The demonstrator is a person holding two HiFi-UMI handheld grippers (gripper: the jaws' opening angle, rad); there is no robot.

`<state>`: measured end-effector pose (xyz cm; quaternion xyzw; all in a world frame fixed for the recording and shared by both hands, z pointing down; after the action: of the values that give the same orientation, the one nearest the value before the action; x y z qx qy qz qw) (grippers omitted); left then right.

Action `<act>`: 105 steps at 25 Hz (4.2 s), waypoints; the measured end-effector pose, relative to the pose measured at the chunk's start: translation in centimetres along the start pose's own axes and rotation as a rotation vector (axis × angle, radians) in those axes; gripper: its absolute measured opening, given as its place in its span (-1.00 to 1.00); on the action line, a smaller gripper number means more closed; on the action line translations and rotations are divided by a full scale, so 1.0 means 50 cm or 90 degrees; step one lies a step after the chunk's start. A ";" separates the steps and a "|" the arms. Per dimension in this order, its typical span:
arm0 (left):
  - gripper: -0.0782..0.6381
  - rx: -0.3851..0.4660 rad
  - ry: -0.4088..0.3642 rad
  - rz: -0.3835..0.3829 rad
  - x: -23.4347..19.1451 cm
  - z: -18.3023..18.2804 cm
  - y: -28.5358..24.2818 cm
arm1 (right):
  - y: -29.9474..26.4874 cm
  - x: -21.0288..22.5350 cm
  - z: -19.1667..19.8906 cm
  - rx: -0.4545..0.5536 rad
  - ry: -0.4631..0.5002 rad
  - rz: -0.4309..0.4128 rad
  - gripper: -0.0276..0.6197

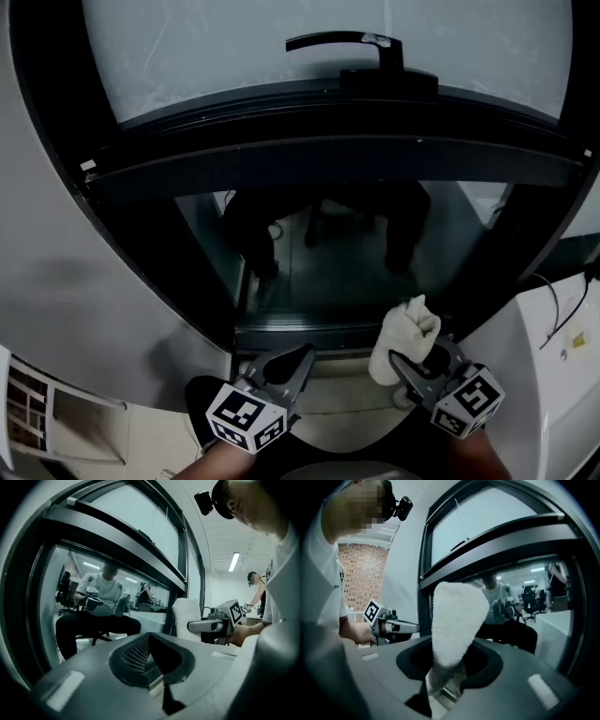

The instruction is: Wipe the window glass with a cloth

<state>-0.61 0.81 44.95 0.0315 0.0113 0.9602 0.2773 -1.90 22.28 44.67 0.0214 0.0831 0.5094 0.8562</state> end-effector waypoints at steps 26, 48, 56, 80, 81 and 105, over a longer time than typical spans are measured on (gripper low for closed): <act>-0.73 -0.047 -0.065 0.024 -0.281 0.077 -0.162 | -0.301 -0.110 -0.243 0.090 0.800 0.253 -0.45; -0.73 -0.011 0.031 0.066 -0.330 0.108 -0.107 | -0.437 -0.234 -0.329 0.203 0.990 0.385 -0.46; -0.73 -0.004 0.037 0.065 -0.334 0.100 -0.100 | -0.485 -0.238 -0.333 0.246 0.907 0.447 -0.46; -0.73 0.031 0.008 -0.025 -0.422 0.054 -0.027 | -0.515 -0.231 -0.306 0.288 0.891 0.422 -0.53; -0.73 0.029 0.008 -0.024 -0.421 0.056 -0.028 | -0.515 -0.231 -0.305 0.287 0.889 0.421 -0.53; -0.73 0.020 0.007 -0.041 -0.432 0.069 -0.032 | -0.528 -0.228 -0.224 0.282 0.857 0.400 -0.52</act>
<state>18.72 -9.38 47.18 0.0302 0.0290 0.9507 0.3072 13.86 -0.90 31.82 -0.0995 0.6757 0.6028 0.4125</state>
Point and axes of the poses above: the fingertips, and each gripper's own axes: y backward along the fingers, x to its right, z out of its underside, the point moved 6 cm from there along y, backward along the fingers, and after that the axes turned 13 degrees about z, right-handed, at the moved point
